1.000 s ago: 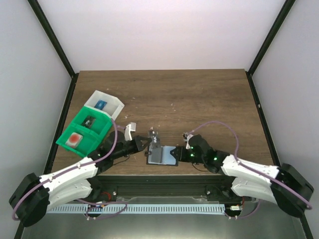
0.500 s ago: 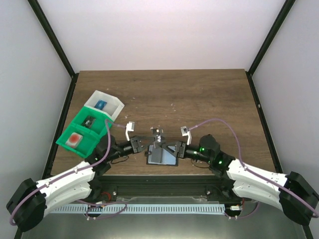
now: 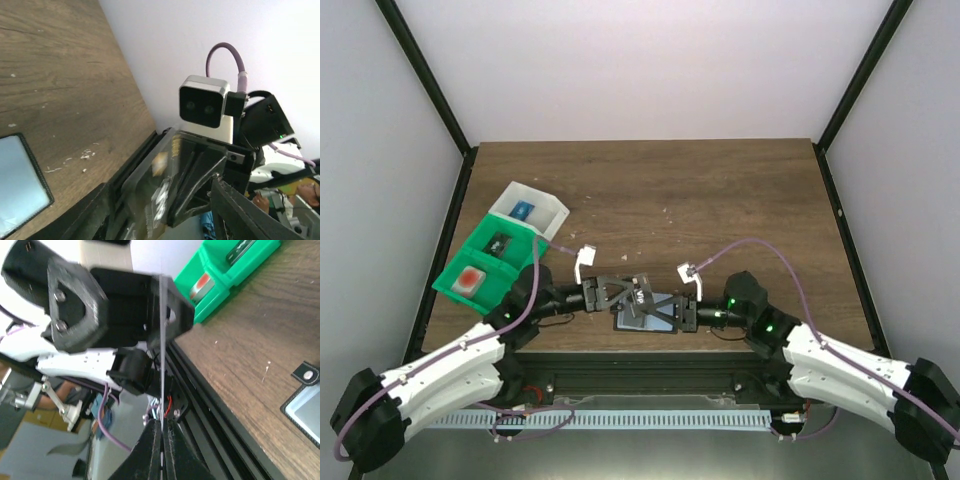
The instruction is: Take the credit cards out of the card holder
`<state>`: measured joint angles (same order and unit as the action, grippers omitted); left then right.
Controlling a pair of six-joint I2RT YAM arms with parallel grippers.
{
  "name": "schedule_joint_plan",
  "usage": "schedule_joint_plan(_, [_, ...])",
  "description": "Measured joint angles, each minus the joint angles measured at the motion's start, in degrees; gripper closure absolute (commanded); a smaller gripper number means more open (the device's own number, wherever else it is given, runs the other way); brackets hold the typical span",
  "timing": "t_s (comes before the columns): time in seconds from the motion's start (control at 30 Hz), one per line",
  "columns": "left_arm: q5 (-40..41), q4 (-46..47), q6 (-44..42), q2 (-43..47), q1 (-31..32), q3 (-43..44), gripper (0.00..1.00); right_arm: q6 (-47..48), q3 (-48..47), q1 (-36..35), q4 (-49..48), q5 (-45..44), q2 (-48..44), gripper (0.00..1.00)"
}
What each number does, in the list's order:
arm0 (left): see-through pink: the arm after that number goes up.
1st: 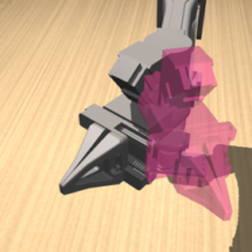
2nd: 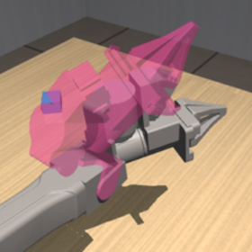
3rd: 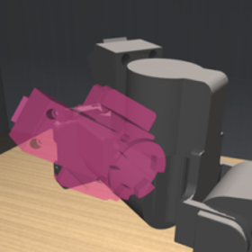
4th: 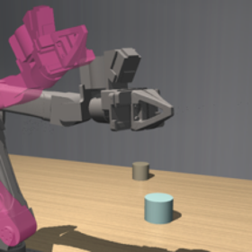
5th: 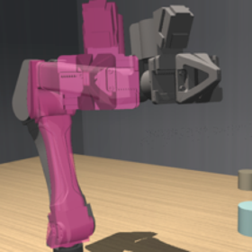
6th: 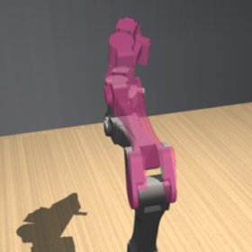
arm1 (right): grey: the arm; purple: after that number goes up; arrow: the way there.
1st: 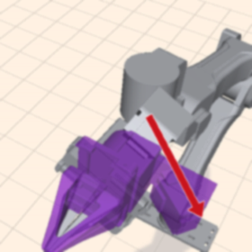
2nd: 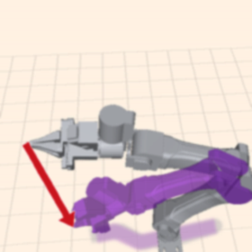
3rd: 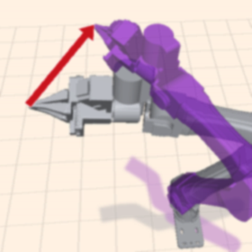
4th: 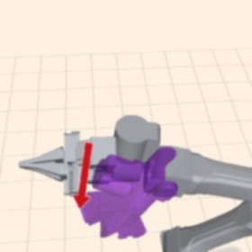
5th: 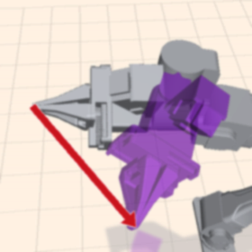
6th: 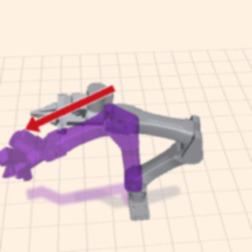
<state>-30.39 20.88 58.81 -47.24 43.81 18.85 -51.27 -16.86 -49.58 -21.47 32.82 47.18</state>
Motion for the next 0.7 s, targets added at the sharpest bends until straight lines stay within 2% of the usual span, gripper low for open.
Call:
schedule_joint_plan(0.17, [-5.5,-5.9,-4.8,1.7,0.0,3.7,0.46,7.6,-3.5,0.0,11.3,5.6,-3.5,1.0])
schedule_joint_plan(0.27, [-9.6,-8.7,-6.6,1.6,0.0,3.7,0.55,11.0,-5.8,0.0,16.2,9.2,-3.5,1.0])
schedule_joint_plan(0.33, [-11.6,-11.4,-8.0,1.6,0.0,4.3,0.59,12.2,-6.3,0.0,17.8,11.0,-3.7,1.0])
schedule_joint_plan(0.5, [-14.4,-18.9,-12.7,2.0,0.0,8.9,0.61,14.3,-6.4,0.0,20.9,14.1,-4.2,1.0])
schedule_joint_plan(0.7, [-16.3,-22.2,-15.8,2.0,0.0,10.7,0.75,16.0,-6.4,0.0,22.9,16.8,-3.5,0.99])
